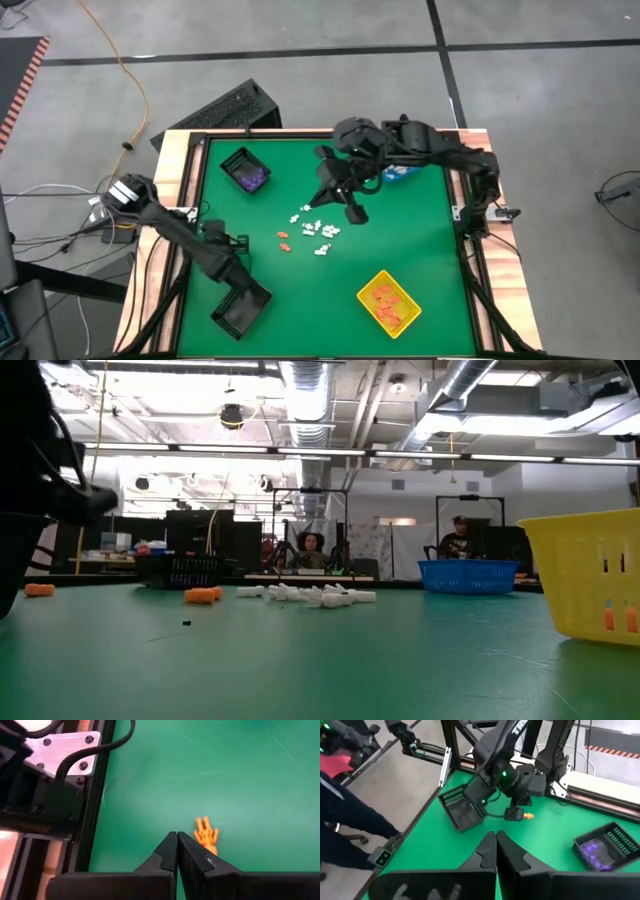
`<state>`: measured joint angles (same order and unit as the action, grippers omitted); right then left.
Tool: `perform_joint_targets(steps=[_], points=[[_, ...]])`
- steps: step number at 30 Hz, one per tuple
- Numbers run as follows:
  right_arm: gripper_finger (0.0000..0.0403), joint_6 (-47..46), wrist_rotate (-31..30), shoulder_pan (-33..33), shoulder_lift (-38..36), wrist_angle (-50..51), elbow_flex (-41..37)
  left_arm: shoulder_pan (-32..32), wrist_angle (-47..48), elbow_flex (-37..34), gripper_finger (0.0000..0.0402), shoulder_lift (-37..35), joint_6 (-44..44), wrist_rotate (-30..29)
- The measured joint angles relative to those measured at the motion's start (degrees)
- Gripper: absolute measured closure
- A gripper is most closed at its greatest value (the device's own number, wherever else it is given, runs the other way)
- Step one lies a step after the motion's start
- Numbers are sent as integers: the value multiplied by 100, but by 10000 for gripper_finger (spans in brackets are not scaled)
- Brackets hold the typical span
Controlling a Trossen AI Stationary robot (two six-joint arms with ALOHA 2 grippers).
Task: Sort Halloween decoration
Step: Put the orange skeleton toy into the yellow basket
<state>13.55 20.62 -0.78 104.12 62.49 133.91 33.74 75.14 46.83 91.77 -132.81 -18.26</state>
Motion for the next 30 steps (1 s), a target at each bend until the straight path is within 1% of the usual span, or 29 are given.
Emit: perform_joint_targets(steps=[3, 6, 10, 14, 16, 18, 21, 24, 27, 29, 30], points=[[382, -69, -9, 3, -68, 79, -2, -278, -16, -18, 401, 233, 59, 5], [384, -71, -34, 44, -82, 228, -3, -409, -128, -20, 402, 443, 233, 98], [384, -113, -63, 96, -79, 521, -5, -410, -307, -20, 401, 682, 136, 246], [384, -110, -164, 163, -79, 733, -5, -380, -434, -29, 401, 776, 68, 378], [383, -110, -167, 189, -79, 793, -5, -363, -539, -122, 401, 769, 21, 388], [383, -110, -168, 202, -79, 814, -5, -360, -844, -342, 401, 763, -16, 330], [383, -110, -166, 236, -79, 918, -5, -333, -1767, -657, 401, 585, 23, 66], [383, -108, -166, 275, -79, 991, -5, -217, -2068, -674, 401, 366, 6, -407], [383, -66, -166, 303, -79, 992, -5, -117, -2256, -217, 402, 54, 56, -1445], [383, 15, -166, 299, -79, 991, -5, -67, -2499, -87, 401, -310, 386, -2111], [383, 35, -166, 299, -79, 991, -5, -33, -2693, -98, 402, -442, 680, -2317]])
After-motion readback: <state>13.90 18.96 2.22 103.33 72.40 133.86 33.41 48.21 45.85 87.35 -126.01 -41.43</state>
